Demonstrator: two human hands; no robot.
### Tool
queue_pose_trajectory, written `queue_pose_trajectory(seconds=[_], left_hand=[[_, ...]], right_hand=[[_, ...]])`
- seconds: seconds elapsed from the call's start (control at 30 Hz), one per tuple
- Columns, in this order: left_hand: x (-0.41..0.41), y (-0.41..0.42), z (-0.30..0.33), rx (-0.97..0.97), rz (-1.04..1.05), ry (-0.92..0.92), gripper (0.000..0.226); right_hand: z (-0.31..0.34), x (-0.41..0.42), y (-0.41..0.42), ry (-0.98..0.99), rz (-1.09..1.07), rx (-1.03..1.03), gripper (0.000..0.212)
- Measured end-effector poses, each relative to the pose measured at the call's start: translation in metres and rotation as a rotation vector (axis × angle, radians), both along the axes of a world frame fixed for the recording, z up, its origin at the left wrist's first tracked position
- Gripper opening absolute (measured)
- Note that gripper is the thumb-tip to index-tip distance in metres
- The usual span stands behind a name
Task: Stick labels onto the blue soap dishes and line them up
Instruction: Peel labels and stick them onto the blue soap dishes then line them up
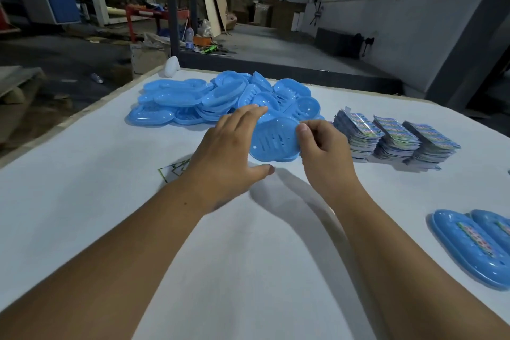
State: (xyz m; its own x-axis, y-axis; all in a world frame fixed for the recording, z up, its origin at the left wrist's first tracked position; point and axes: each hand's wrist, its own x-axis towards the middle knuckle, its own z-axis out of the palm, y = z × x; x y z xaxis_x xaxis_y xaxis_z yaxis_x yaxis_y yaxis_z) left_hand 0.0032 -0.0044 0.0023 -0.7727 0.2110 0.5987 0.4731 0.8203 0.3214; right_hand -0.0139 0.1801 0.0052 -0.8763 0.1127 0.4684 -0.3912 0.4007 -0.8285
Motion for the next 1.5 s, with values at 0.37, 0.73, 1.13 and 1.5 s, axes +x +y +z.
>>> queue_pose_trajectory(seconds=[0.37,0.73,1.13,1.5], left_hand=[[-0.002,0.001,-0.004,0.013,-0.106,-0.291,0.08],[0.003,0.003,-0.004,-0.086,-0.163,-0.474,0.067],[0.002,0.001,-0.005,-0.144,-0.143,-0.477,0.061],[0.001,0.0,-0.006,-0.148,-0.149,-0.486,0.06]], right_hand=[[-0.003,-0.008,0.008,-0.209,-0.089,0.041,0.02],[-0.013,-0.027,0.038,-0.205,-0.292,0.519,0.057],[-0.011,-0.036,0.053,-0.239,-0.335,0.803,0.019],[-0.01,-0.036,0.058,-0.267,-0.246,0.493,0.026]])
